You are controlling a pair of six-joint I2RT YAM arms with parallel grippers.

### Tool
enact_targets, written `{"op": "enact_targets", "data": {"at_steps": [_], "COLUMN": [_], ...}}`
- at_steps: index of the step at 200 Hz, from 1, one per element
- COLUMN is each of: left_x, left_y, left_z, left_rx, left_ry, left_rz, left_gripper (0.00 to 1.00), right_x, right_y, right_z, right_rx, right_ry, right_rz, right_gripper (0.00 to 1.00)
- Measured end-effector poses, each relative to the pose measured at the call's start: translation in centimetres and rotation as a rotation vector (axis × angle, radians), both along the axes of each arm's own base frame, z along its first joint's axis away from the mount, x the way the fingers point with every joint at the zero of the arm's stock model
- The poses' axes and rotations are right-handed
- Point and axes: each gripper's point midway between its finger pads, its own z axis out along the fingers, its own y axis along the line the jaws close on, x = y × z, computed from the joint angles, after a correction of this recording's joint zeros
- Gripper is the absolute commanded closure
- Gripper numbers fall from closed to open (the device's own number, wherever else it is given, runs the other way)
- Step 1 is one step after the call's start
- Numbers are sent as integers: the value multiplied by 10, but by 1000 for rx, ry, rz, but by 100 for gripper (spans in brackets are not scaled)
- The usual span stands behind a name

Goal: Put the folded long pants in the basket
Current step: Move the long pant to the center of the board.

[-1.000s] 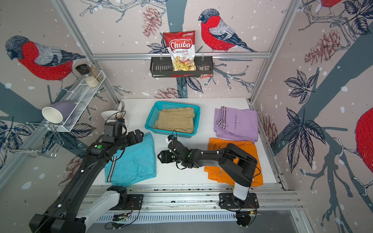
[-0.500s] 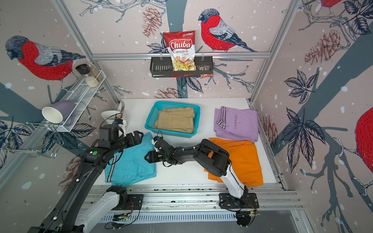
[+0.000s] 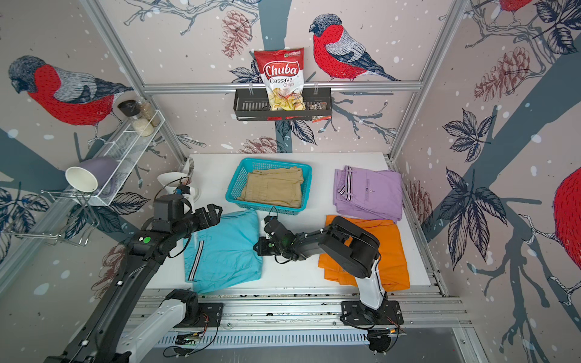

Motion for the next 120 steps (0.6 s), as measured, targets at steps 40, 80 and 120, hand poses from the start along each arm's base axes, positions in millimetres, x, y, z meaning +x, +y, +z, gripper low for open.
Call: {"op": "enact_targets", "data": {"at_steps": [40,80,120], "left_x": [-7,-25,-35], "left_y": [-33,-66,-60], "left_z": [-25,-65,-108], "left_rx": [-167,-284,-305], "left_ry": [68,166,235], "left_rz": [-78,-124,-35], "left_gripper": [4,4,4], "right_x": [-8,-2,9], "right_y": [-65,-121,-147], "right_z": [-3,-1,-1], "right_rx": [8,-2,8], "right_ry": [55,54,56], "right_rz": [-89,-186,-236], "right_gripper": [100,100,100]}}
